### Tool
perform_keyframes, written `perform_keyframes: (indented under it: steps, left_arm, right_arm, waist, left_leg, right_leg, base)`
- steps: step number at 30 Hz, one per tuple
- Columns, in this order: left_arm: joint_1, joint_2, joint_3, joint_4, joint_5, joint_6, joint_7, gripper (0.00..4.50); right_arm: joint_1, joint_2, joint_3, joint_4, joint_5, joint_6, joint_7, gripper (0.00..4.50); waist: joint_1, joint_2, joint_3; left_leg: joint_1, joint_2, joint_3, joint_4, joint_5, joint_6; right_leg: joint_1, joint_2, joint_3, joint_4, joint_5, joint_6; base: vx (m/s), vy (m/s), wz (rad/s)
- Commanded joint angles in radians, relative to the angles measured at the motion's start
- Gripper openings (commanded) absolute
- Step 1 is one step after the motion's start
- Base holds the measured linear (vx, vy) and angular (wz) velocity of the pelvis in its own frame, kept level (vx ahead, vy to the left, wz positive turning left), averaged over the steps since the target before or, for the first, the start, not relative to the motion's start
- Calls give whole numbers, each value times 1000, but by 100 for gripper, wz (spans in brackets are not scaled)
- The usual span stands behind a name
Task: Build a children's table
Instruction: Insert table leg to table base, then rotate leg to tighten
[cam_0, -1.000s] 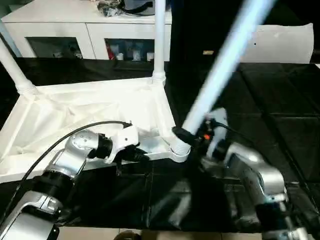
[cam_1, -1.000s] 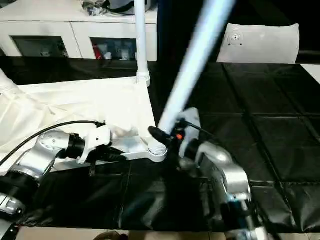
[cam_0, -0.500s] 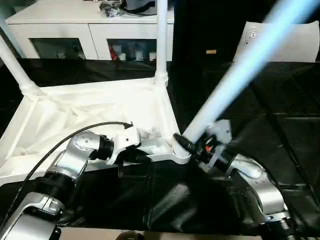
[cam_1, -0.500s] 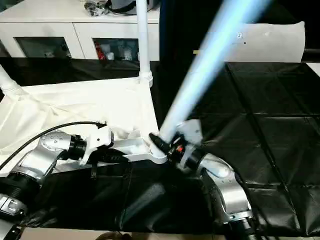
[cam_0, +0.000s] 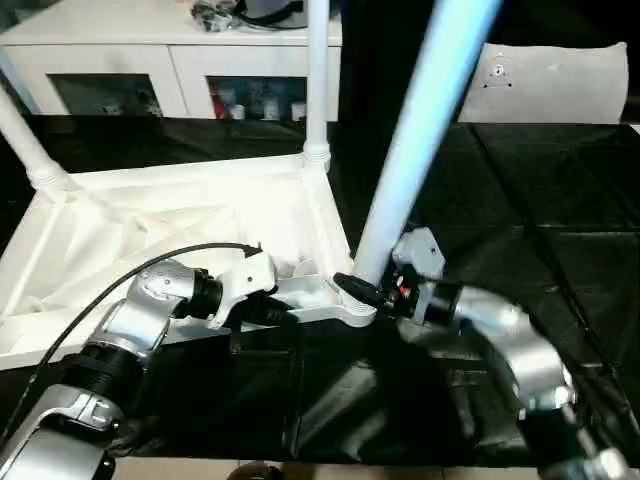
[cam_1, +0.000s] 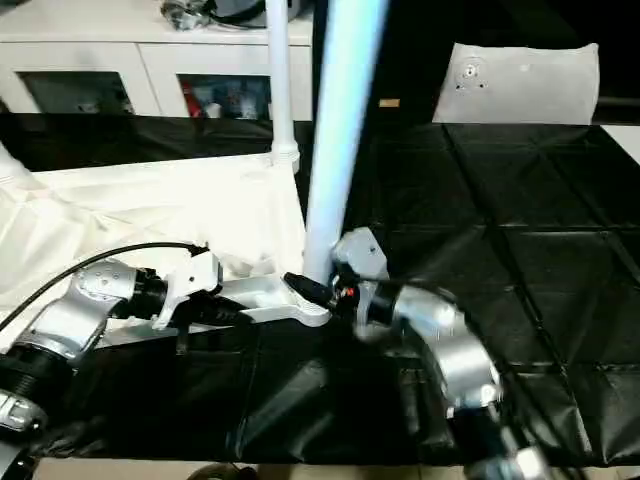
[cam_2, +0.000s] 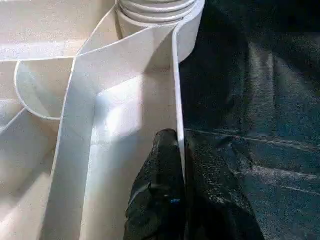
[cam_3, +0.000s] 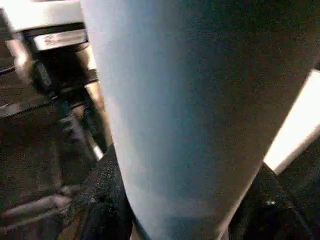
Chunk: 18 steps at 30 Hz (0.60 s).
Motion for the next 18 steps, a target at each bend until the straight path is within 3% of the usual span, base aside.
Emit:
perform_keyframes:
  steps: [1, 5, 7, 10, 11, 13, 18]
  left_arm:
    - [-43, -14, -7, -39, -30, -40, -28, 0]
    - [-138, -44, 19, 75, -18, -58, 22, 0]
    - [-174, -46, 23, 127, 4, -81, 56, 0]
    - [-225, -43, 33, 207, 33, -110, 98, 0]
    - [-228, -42, 34, 211, 35, -112, 101, 0]
    - [-242, -37, 37, 238, 44, -121, 115, 0]
    - [-246, -25, 39, 270, 32, -128, 84, 0]
  right_arm:
    - [68, 0, 134, 74, -28, 101, 76, 191]
    - [105, -10, 175, 17, -20, 132, 113, 191]
    - [117, -6, 179, 5, -23, 134, 108, 191]
    - [127, 8, 174, 7, -31, 128, 95, 191]
    - [127, 10, 173, 7, -32, 127, 93, 191]
    - [130, 20, 167, 6, -35, 126, 75, 191]
    - [125, 55, 141, 17, -44, 115, 16, 191]
  waist:
    - [-4, 0, -35]
    - [10, -3, -33]
    - [13, -2, -29]
    - [12, 2, -27]
    - [12, 6, -26]
    - [11, 5, -26]
    - [5, 4, -27]
  left_leg:
    - [24, 81, -28, -70, -185, 72]
    - [31, 82, -25, -70, -188, 76]
    - [31, 83, -26, -74, -218, 61]
    - [34, 88, -31, -86, -291, 14]
    - [35, 88, -32, -87, -301, 7]
    - [37, 89, -33, -91, -329, -12]
    - [35, 89, -32, -94, -323, -14]
  right_leg:
    - [12, -97, 48, -75, 61, -251]
    - [10, -99, 47, -79, 59, -247]
    - [8, -100, 47, -85, 7, -240]
    - [7, -103, 50, -91, -85, -231]
    - [7, -104, 50, -91, -94, -230]
    - [6, -107, 53, -94, -112, -229]
    - [6, -107, 54, -93, -94, -235]
  base:
    - [0, 0, 0]
    - [0, 0, 0]
    - [0, 0, 0]
    - [0, 0, 0]
    - [0, 0, 0]
    - [0, 0, 0]
    - [0, 0, 0]
